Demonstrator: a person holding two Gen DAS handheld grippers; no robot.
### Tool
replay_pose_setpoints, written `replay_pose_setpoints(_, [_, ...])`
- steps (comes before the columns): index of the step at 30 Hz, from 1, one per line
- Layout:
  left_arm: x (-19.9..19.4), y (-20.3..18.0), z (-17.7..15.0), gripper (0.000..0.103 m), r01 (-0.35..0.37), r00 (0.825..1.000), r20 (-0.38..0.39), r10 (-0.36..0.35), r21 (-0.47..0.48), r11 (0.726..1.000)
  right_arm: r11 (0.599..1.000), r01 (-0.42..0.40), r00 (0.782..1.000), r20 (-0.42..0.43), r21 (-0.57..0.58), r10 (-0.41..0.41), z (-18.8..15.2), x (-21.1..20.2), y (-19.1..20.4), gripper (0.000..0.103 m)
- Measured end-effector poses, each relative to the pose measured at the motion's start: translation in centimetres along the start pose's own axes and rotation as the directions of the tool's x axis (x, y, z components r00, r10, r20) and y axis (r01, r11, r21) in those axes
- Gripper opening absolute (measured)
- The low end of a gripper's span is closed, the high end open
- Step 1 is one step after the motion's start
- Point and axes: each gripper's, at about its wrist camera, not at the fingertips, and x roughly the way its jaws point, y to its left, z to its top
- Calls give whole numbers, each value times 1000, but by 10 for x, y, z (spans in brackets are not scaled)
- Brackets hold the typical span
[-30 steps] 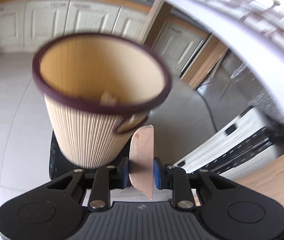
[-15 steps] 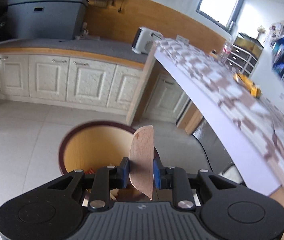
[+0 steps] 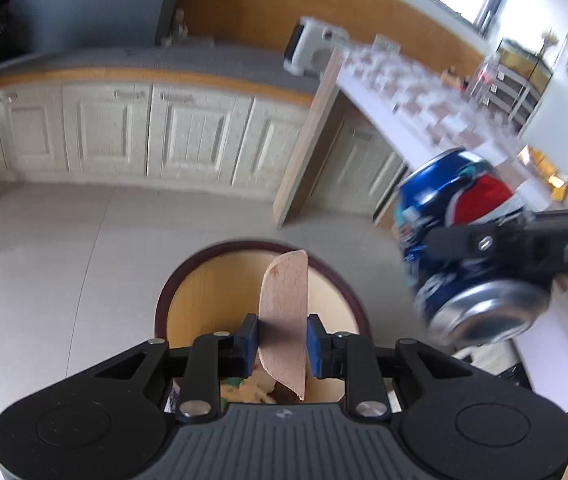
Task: Collect trash
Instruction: 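Carry the Pepsi can and wooden stick over the wastebasket with both grippers, then open both grippers to drop the can and stick into the wastebasket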
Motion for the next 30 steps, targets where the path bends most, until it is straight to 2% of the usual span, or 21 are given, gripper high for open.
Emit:
replay_pose_setpoints(4, [30,13,5,26,-31,995,-97,32,15,999,1000,15,995,-96,-8,-16,-2,46,12,32])
replay_pose_setpoints(11, [67,36,10,26,-64,979,-194,58,-26,998,998,67,980,-187,1,-65,-3,105,14,32])
replay_pose_setpoints(16, [79,42,17,26,-82,974,-217,70,-43,996,996,92,966,-241,6,-88,-12,136,11,33])
replay_pose_setpoints(20, [79,38,23,26,-89,975,-205,80,-32,996,995,95,966,-243,24,-87,-17,150,8,34])
replay_pose_setpoints(21, [79,37,24,27,-88,975,-206,80,-31,996,994,101,968,-234,29,-91,-18,151,8,37])
replay_pose_setpoints(22, [80,35,24,28,-86,975,-210,78,-31,996,994,105,969,-229,32,-95,-18,153,6,50])
replay_pose_setpoints(23, [80,33,25,30,-88,973,-215,80,-29,996,993,111,968,-228,34,-101,-18,153,5,56])
replay_pose_setpoints(24, [80,32,25,37,-101,971,-218,93,-26,995,992,121,968,-224,35,-110,-18,151,5,62])
replay_pose_setpoints(27, [77,28,25,50,-117,969,-221,109,-23,993,988,148,962,-238,35,-136,-18,148,1,62])
replay_pose_setpoints(30, [71,23,22,52,-128,967,-223,122,-13,992,985,156,957,-258,71,-133,-18,140,-6,62])
